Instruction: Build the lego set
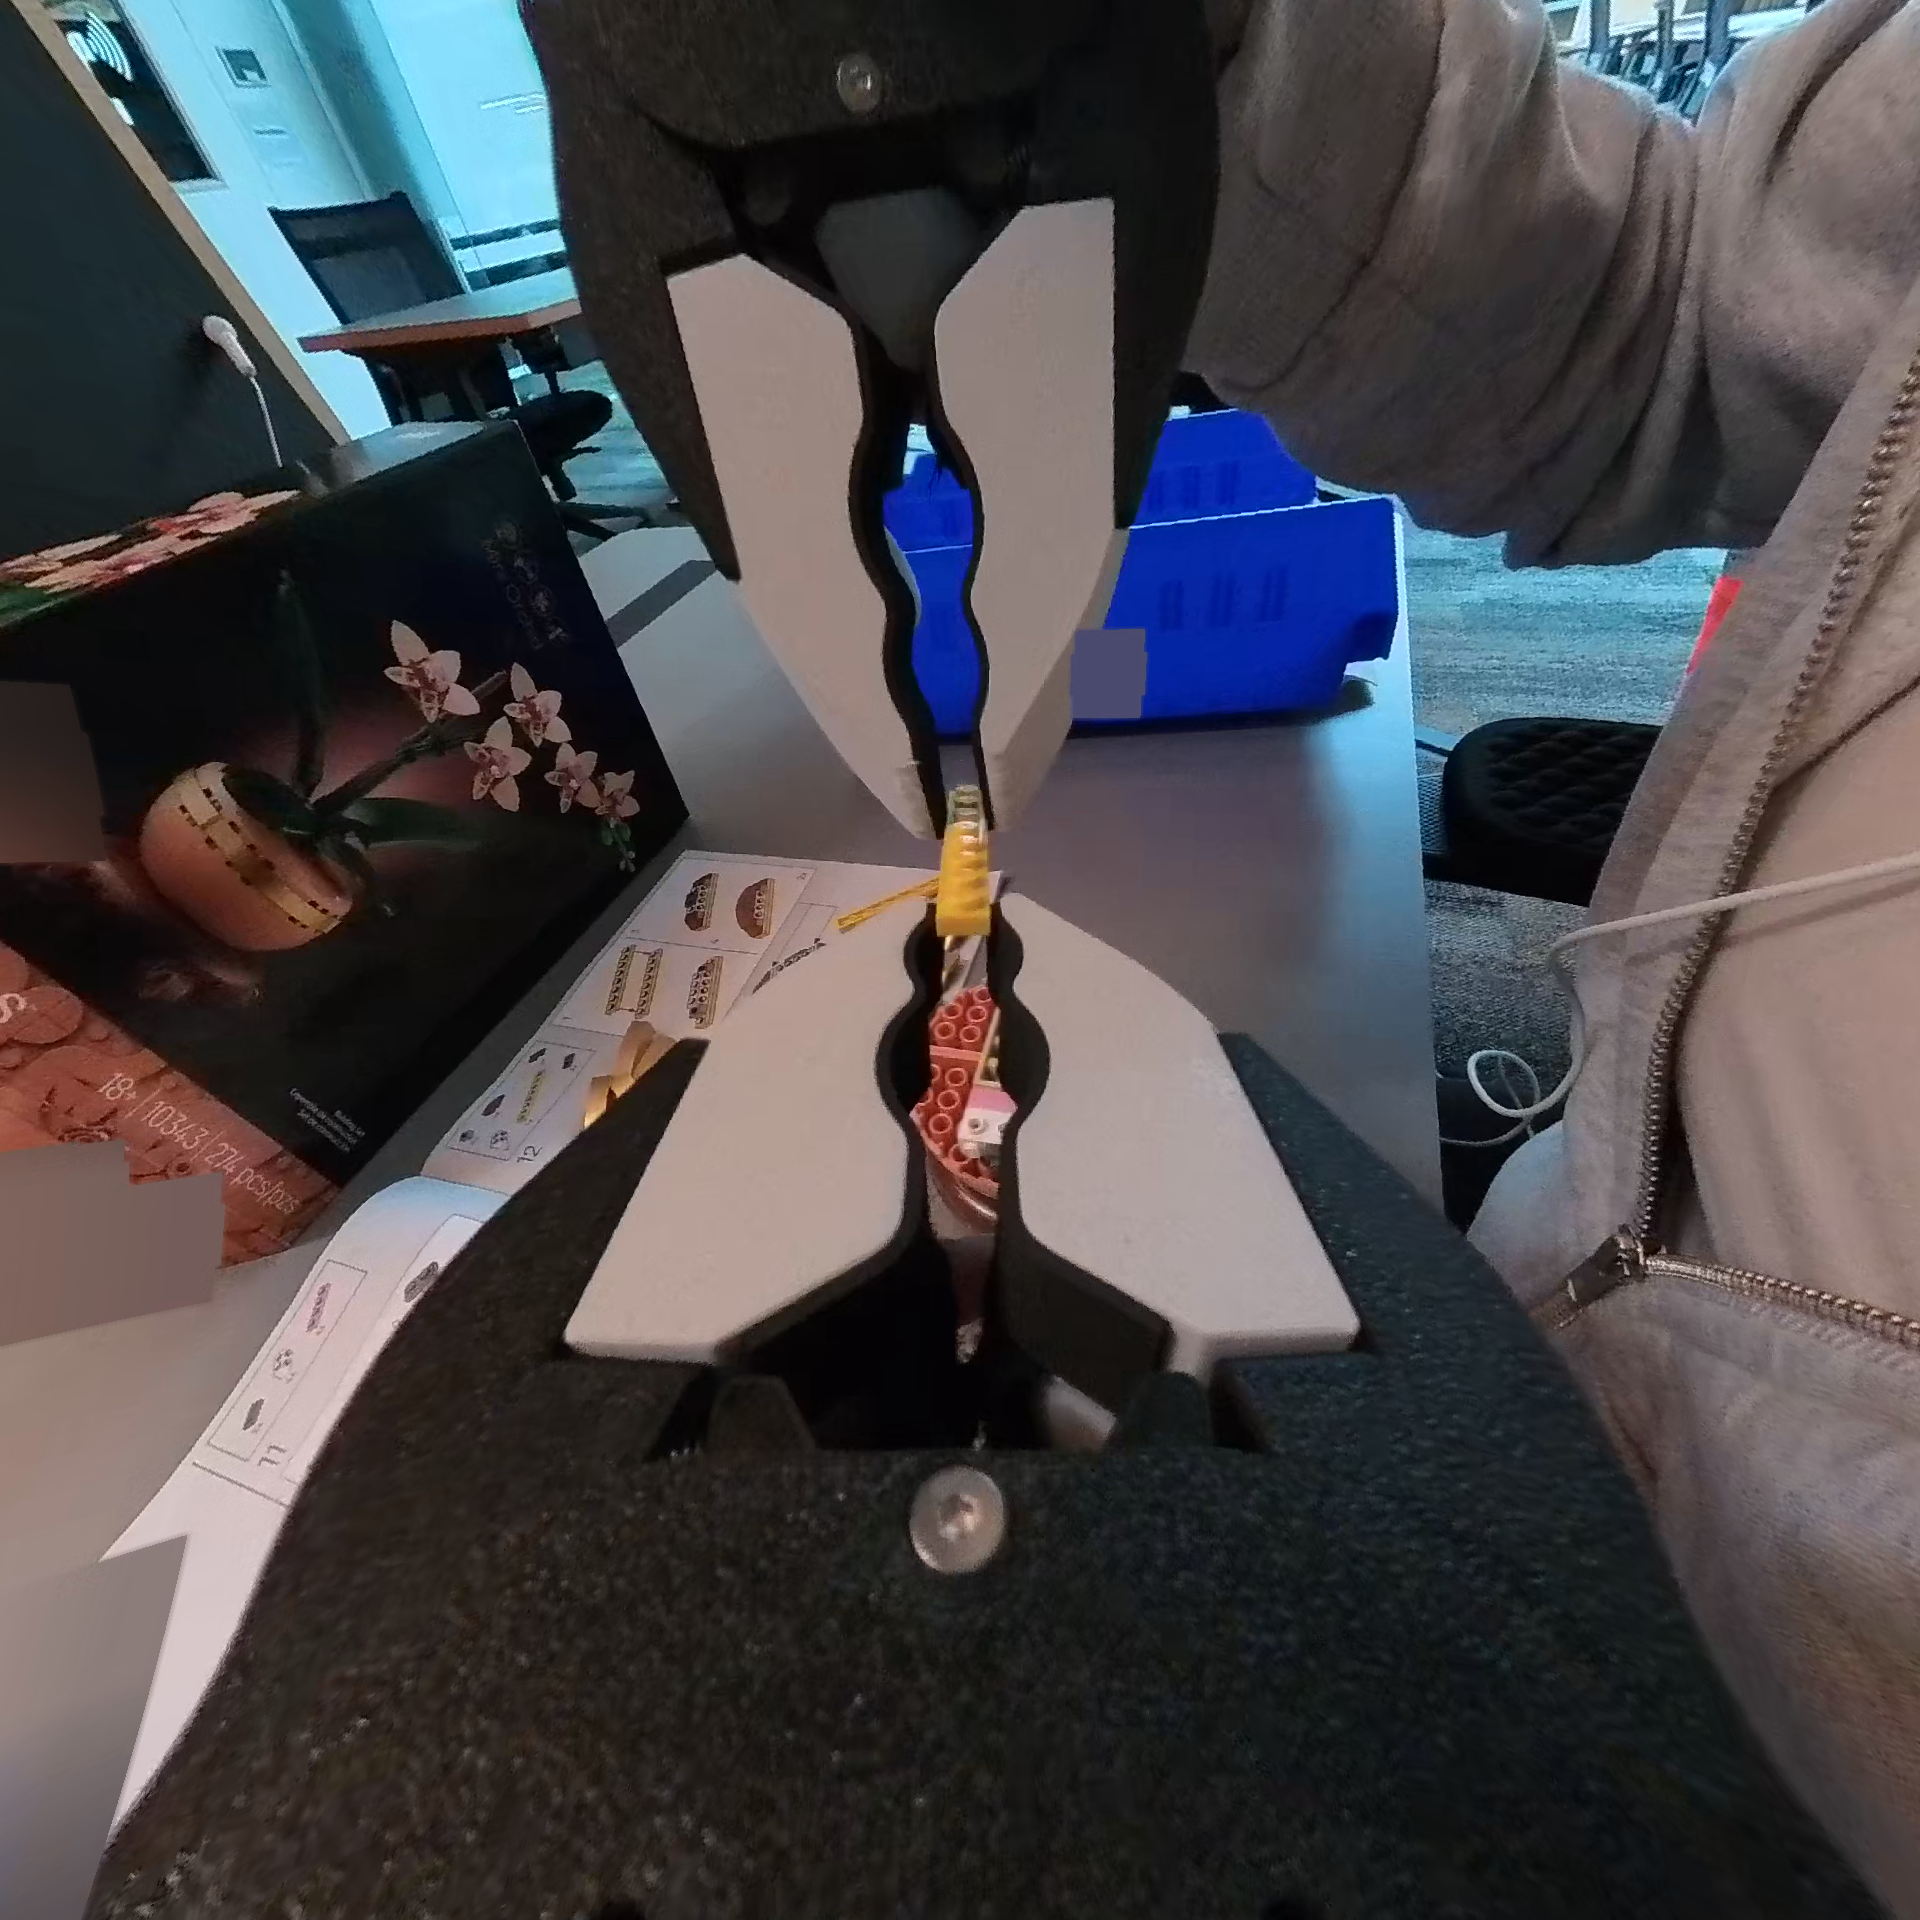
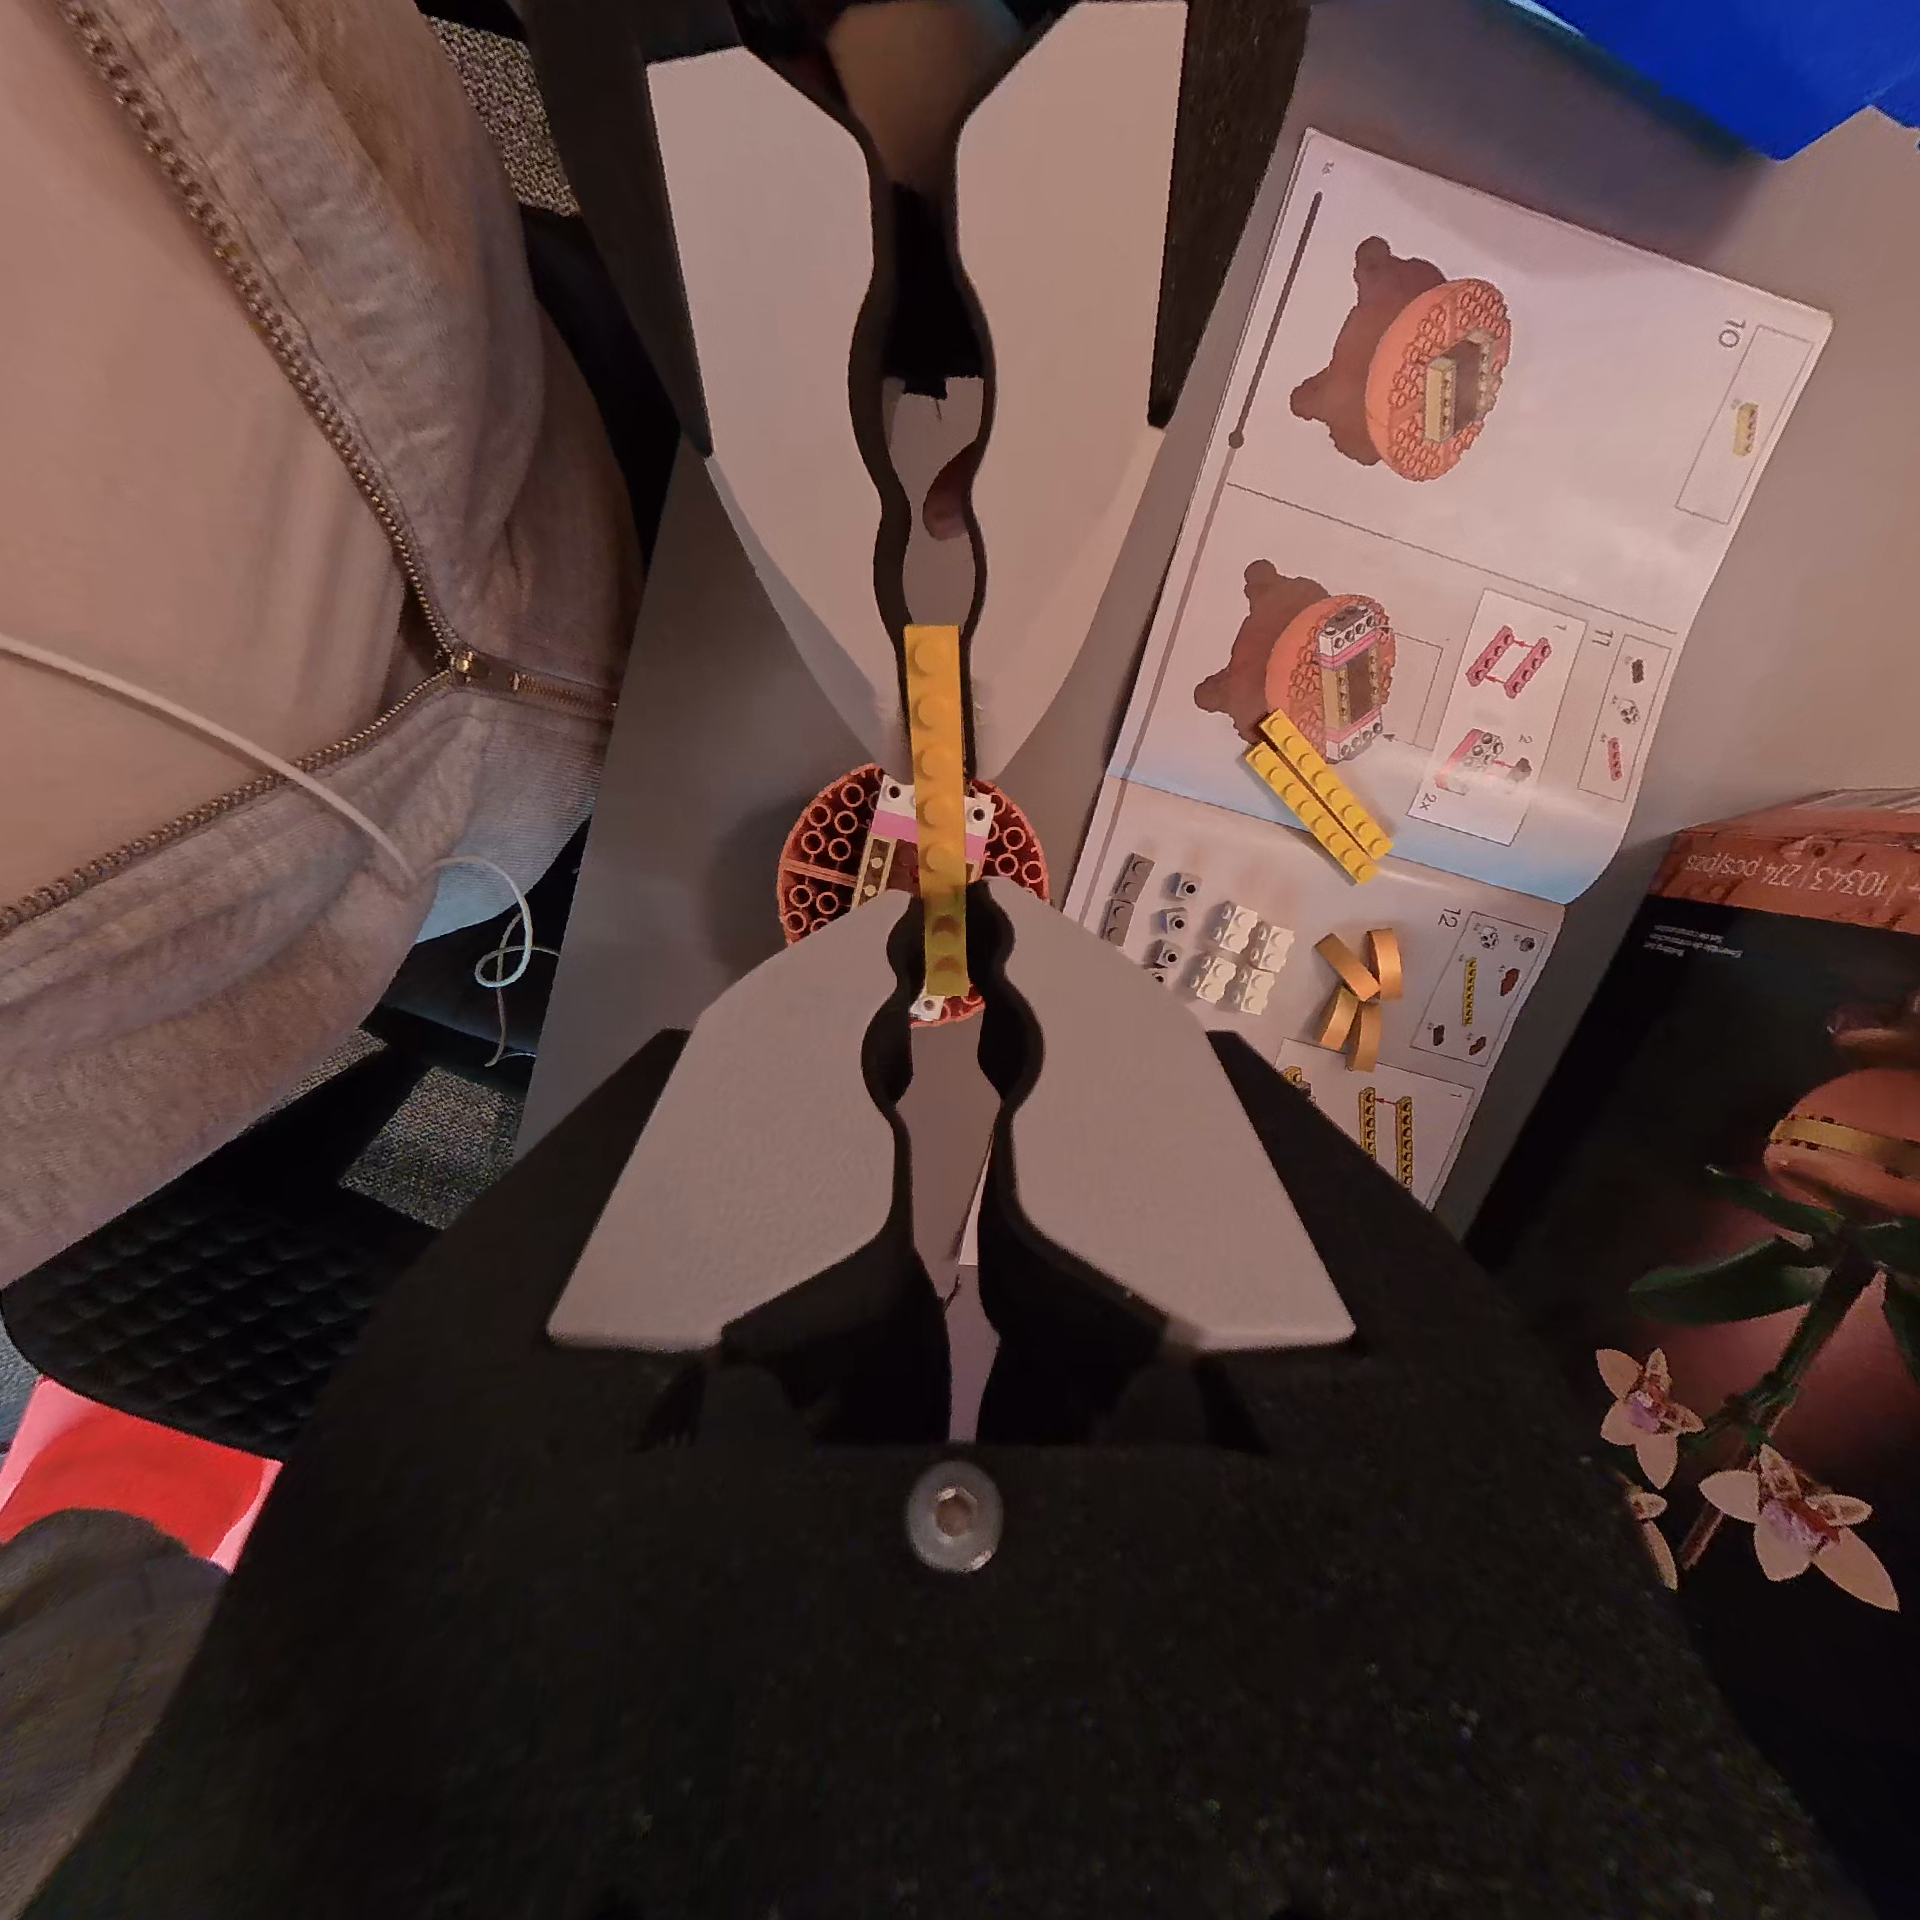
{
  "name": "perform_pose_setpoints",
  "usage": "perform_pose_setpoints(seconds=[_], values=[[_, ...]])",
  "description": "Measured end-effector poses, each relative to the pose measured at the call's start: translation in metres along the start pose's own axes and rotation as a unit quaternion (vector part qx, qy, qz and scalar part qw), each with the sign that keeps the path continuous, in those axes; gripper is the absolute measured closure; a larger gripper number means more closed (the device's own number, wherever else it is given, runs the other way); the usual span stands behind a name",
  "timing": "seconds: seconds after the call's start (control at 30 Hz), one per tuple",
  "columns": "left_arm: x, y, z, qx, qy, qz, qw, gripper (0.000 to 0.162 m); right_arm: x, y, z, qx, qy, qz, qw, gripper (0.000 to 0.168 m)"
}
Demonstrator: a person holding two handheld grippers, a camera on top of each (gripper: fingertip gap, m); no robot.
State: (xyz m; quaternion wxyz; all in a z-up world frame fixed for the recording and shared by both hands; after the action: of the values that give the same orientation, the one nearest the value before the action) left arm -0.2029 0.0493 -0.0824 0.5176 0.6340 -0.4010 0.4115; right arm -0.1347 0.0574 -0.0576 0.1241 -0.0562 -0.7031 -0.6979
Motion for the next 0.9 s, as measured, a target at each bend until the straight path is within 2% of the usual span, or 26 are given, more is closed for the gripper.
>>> perform_pose_setpoints(seconds=[0.17, 0.6, 0.63, 0.8, 0.9], values=[[-0.002, -0.001, 0.0, 0.004, -0.004, -0.005, 1.0, 0.151, -0.002, -0.002, 0.0, 0.003, -0.002, -0.011, 1.0, 0.161], [-0.001, 0.002, -0.001, -0.007, 0.007, 0.017, 1.0, 0.156, 0.002, 0.0, 0.002, 0.002, -0.017, 0.01, 1.0, 0.161], [-0.001, 0.003, -0.002, -0.008, 0.012, 0.026, 1.0, 0.156, 0.003, 0.001, 0.002, -0.001, -0.021, 0.02, 1.0, 0.16], [0.004, 0.011, -0.009, -0.008, 0.047, 0.085, 0.995, 0.155, 0.004, 0.019, 0.008, -0.044, -0.045, 0.122, 0.99, 0.132], [0.001, 0.014, -0.014, 0.004, 0.05, 0.087, 0.995, 0.155, -0.016, 0.045, 0.012, -0.112, -0.124, 0.221, 0.961, 0.126]])
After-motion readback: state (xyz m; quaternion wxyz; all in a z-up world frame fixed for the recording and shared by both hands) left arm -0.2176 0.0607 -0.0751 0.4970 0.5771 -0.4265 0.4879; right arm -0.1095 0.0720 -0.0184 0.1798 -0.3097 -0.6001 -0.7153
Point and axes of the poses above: each gripper's, where its closed fingertips meet, y back along the fingers, x out of its top, z = x × y across the jaws, the point moved 4 cm from there along y, back along the fingers, and after that the axes turned 7 degrees about -z, right-handed, at the moved point
